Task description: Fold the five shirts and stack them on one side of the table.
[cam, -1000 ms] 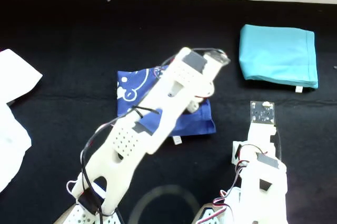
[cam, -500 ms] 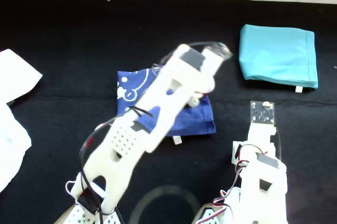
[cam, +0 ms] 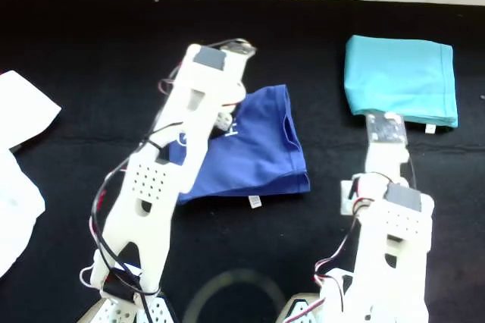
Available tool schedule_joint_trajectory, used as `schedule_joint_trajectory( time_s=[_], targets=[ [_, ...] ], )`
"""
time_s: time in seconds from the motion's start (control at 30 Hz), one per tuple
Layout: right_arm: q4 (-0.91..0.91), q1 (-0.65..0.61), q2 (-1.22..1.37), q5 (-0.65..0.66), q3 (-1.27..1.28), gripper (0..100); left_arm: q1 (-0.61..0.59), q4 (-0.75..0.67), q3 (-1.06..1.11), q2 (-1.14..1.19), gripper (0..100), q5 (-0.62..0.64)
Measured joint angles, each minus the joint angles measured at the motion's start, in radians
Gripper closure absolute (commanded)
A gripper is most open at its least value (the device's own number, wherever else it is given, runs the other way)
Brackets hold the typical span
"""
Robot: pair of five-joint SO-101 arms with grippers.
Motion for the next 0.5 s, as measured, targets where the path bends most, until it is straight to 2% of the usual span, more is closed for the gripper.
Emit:
schedule_joint_trajectory(
  time_s=[0.17, 0.3, 0.5],
  targets=[
    [0.006, -0.166, 0.000, -0.061, -0.009, 84.8, -0.071, -0.005, 0.000, 0.000, 99, 0.002],
    [-0.003, -0.292, 0.002, -0.101, -0.009, 79.5, -0.084, -0.005, 0.000, 0.000, 99, 0.000],
    [-0.060, -0.321, 0.003, -0.123, -0.009, 78.6, -0.129, -0.005, 0.000, 0.000, 99, 0.002]
  ],
)
